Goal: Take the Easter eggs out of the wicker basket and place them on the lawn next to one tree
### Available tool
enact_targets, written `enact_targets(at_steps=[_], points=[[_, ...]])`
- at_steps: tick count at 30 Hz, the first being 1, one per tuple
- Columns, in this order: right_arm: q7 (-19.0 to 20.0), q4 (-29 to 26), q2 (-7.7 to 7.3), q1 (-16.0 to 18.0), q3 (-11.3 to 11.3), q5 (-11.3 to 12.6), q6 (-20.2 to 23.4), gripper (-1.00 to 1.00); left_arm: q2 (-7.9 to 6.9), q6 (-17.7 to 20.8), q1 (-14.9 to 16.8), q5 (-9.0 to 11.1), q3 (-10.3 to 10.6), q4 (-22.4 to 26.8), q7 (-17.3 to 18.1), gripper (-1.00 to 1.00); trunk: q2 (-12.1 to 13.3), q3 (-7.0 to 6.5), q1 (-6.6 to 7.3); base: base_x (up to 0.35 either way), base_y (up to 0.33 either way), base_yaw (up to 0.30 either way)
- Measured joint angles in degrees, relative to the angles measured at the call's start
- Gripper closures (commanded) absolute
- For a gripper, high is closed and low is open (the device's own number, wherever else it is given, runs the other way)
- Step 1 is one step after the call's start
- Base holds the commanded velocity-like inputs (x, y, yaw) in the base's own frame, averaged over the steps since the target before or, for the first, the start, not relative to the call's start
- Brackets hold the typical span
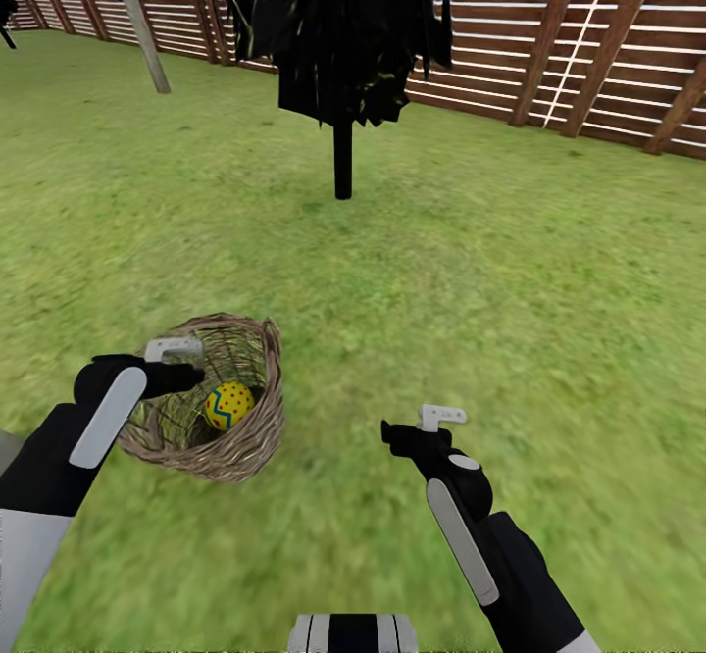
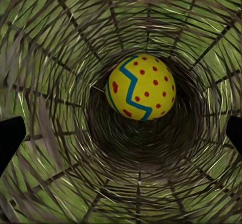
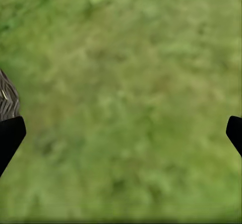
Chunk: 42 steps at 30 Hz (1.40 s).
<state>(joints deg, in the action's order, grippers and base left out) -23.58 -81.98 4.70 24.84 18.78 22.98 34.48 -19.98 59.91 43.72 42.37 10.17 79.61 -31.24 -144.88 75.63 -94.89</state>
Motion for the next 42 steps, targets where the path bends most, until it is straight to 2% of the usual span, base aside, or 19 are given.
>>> enact_targets(at_steps=[3, 15, 22, 32, 42], points=[[0.03, -0.01, 0.10, -0.01, 0.24, 0.05, 0.03, -1.00, 0.30, 0.00, -0.04, 0.51, 0.00, -0.29, -0.08, -1.00, -0.04, 0.67, -0.08, 0.000, 0.000, 0.000], [0.00, 0.04, 0.29, -0.01, 0.53, -0.28, 0.04, -1.00, 0.52, 0.01, -0.08, 0.67, 0.04, 0.10, -0.33, -1.00, -0.04, 0.67, -0.07, 0.000, 0.000, 0.000], [0.00, 0.04, 0.31, 0.00, 0.62, -0.36, 0.04, -1.00, 0.59, 0.01, -0.08, 0.68, 0.06, 0.15, -0.33, -1.00, -0.13, 2.22, -0.26, 0.000, 0.000, 0.000], [0.00, 0.04, 0.32, 0.01, 0.65, -0.38, 0.04, -1.00, 0.64, 0.01, -0.08, 0.75, 0.30, 0.35, -0.21, -1.00, -0.14, 2.22, -0.25, 0.000, 0.000, 0.000], [-0.05, -0.02, 0.24, -0.01, 0.50, -0.50, 0.04, -1.00, 2.00, 0.01, -0.08, 0.53, 0.51, 0.21, -0.02, -1.00, -0.14, 2.22, -0.24, 0.098, 0.000, 0.000]])
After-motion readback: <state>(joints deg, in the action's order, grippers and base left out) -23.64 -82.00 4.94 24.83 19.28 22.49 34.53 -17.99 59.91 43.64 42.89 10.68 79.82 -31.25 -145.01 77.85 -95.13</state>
